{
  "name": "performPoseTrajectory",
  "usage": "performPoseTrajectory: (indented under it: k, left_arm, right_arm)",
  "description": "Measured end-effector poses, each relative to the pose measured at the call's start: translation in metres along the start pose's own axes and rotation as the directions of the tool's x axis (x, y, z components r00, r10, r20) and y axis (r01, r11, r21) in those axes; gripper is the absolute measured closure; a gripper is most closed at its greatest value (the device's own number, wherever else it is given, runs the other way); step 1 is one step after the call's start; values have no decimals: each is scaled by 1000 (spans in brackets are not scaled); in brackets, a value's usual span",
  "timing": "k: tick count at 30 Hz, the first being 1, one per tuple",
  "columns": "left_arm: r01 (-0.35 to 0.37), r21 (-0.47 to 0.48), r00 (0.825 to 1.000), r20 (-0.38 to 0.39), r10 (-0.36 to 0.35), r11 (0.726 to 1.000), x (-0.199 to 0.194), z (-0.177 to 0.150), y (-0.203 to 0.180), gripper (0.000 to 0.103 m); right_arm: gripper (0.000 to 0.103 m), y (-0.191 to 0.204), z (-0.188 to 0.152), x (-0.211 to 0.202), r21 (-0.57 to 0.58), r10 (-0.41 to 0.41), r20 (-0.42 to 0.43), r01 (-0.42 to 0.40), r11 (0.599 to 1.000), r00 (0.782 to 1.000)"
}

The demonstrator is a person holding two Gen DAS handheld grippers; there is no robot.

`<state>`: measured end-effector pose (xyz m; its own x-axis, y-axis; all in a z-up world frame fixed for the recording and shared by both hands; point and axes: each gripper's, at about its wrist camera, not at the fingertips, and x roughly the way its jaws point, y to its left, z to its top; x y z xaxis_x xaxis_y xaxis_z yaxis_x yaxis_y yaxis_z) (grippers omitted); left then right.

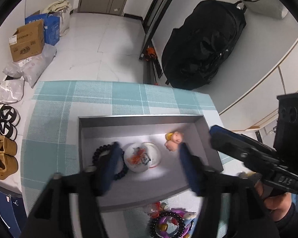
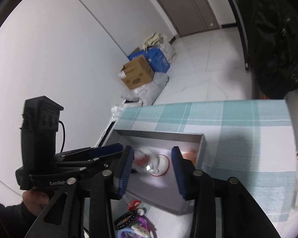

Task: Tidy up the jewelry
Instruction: 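Lower the badge into the box with the left gripper while the right releases the figurine there, then move both grippers back from the box to the remaining jewelry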

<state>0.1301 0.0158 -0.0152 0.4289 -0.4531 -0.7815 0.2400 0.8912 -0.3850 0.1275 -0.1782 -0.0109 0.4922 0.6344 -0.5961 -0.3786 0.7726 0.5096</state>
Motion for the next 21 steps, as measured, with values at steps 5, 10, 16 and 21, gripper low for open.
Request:
performPoseTrajectory:
  k: [5, 10, 16, 21]
  left_arm:
    - [17, -61, 999, 28, -15, 998, -16, -7, 1, 25]
    - [-30, -62, 999, 31, 32, 998, -30, -20, -7, 25]
    - [-57, -79, 995, 77, 63, 995, -49, -38, -16, 25]
    - [-102, -85, 993, 56, 107, 991, -52, -61, -19, 25]
  right_arm:
    - [55, 0, -7, -24, 18, -9, 42, 8, 1000, 999]
    - [54, 13, -19, -45, -13, 7, 74, -6, 1000, 997]
    - [50, 29, -42, -63, -58, 8, 89, -3, 998, 996]
    - [44, 31, -62, -69, -56, -9, 64, 12, 998, 998]
